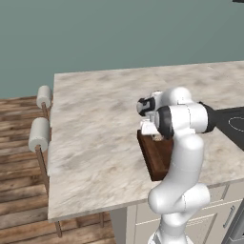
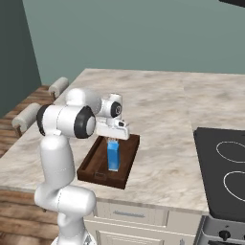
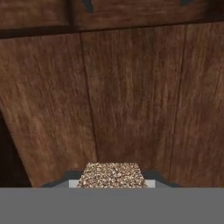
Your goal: Take out the milk from the fridge and place it on the tray on the counter. Then take the sugar cube near the tray and place it in the tray.
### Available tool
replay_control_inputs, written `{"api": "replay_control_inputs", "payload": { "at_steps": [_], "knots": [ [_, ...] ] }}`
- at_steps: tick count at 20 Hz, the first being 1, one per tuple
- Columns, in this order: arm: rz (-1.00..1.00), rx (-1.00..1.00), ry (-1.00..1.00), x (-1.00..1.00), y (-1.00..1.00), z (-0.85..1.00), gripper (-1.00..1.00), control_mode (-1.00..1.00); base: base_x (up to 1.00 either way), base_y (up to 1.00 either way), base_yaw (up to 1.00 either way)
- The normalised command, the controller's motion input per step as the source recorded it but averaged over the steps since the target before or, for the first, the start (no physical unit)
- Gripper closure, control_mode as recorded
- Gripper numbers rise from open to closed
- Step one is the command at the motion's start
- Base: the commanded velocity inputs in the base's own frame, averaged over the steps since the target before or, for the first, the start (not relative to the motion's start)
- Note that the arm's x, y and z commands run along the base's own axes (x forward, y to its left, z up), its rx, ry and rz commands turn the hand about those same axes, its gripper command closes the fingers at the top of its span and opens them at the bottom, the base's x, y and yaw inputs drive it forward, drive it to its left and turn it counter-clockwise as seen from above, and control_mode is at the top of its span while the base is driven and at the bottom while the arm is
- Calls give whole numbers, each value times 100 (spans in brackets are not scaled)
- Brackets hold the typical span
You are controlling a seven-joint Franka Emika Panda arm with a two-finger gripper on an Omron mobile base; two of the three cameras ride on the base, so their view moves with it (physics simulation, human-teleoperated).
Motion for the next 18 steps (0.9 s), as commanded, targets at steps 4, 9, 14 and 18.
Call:
{"api": "replay_control_inputs", "payload": {
  "at_steps": [4, 9, 14, 18],
  "knots": [
    [-5, -7, 0, 11, -20, -35, 100, -100, 0, 0, 0],
    [-5, -3, 1, 1, -10, -36, 100, -100, 0, 0, 0],
    [-4, 0, 1, 0, 0, -27, -100, -100, 0, 0, 0],
    [-4, 1, 0, -6, -1, 24, -100, -100, 0, 0, 0]
  ]
}}
